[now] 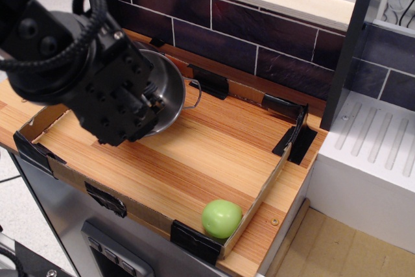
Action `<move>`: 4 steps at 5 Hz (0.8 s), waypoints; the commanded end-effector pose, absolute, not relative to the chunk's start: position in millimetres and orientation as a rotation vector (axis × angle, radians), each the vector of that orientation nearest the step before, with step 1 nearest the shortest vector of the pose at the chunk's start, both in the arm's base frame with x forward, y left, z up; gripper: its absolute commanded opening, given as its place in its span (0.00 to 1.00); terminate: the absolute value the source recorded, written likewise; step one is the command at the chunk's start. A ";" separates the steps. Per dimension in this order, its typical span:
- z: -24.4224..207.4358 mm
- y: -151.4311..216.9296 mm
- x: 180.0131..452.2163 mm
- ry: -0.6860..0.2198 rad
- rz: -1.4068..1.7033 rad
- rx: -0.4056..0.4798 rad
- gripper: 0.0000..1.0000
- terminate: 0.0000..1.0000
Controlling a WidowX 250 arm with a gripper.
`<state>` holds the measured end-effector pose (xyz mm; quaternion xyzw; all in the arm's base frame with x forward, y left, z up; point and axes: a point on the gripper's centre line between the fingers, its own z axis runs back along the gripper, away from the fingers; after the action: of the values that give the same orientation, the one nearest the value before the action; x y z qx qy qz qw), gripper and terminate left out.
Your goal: Topple metal pot
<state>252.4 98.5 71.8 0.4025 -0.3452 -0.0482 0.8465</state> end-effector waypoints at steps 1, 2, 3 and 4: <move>80.8 97.1 238.7 -0.538 -0.091 0.714 1.00 0.00; 92.6 95.0 228.9 -0.456 -0.081 0.651 1.00 0.00; 100.4 93.3 220.5 -0.377 -0.062 0.628 1.00 0.00; 119.1 96.1 223.6 -0.207 0.007 0.504 1.00 0.00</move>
<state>218.5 100.3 110.1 0.2460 -0.0819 -0.0022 0.9658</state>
